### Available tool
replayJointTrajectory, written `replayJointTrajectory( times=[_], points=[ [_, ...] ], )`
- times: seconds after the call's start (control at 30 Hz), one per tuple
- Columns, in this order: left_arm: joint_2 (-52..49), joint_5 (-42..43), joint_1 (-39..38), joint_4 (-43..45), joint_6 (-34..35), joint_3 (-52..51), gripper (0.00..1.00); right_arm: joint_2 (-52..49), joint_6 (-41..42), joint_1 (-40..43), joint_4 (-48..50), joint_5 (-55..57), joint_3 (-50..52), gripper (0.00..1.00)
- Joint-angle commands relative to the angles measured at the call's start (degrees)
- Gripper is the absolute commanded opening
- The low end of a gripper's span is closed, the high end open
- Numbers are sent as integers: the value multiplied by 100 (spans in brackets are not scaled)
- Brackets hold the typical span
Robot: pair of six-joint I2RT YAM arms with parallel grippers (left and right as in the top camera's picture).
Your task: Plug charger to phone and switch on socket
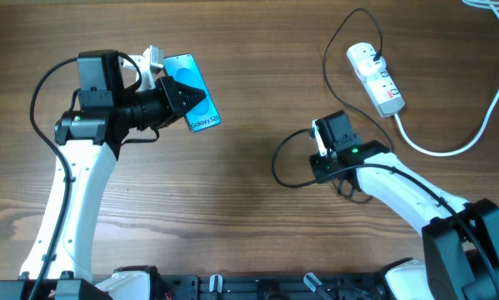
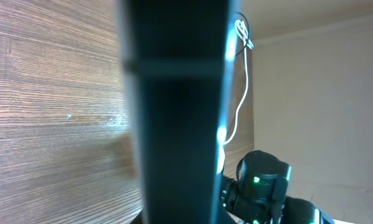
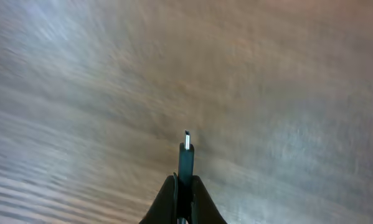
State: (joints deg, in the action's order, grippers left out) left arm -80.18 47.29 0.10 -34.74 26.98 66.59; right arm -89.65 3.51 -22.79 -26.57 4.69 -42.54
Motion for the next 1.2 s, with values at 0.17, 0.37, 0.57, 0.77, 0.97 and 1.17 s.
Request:
replayJointTrajectory(
  times=[0.17,0.37,0.57,0.77,0.97,1.17],
  points=[
    [46,199,4,26,-107,-26,4,50,205,13,142,138,470,21],
    [46,199,4,26,-107,-26,4,50,208,13,55,114,470,5],
    [46,328,7,111,-83,-26,4,59,-243,37,146,-2020,109,4],
    [46,1676,260,890,356,-26,4,188,-72,164,726,-5836,-433,4],
    [46,2234,350,1067,573,-26,4,190,1705,219,3311,-8599,-433,4],
    [46,2828,350,1832,1071,-26,4,190,4277,2,6288,-8633,-433,4]
  ],
)
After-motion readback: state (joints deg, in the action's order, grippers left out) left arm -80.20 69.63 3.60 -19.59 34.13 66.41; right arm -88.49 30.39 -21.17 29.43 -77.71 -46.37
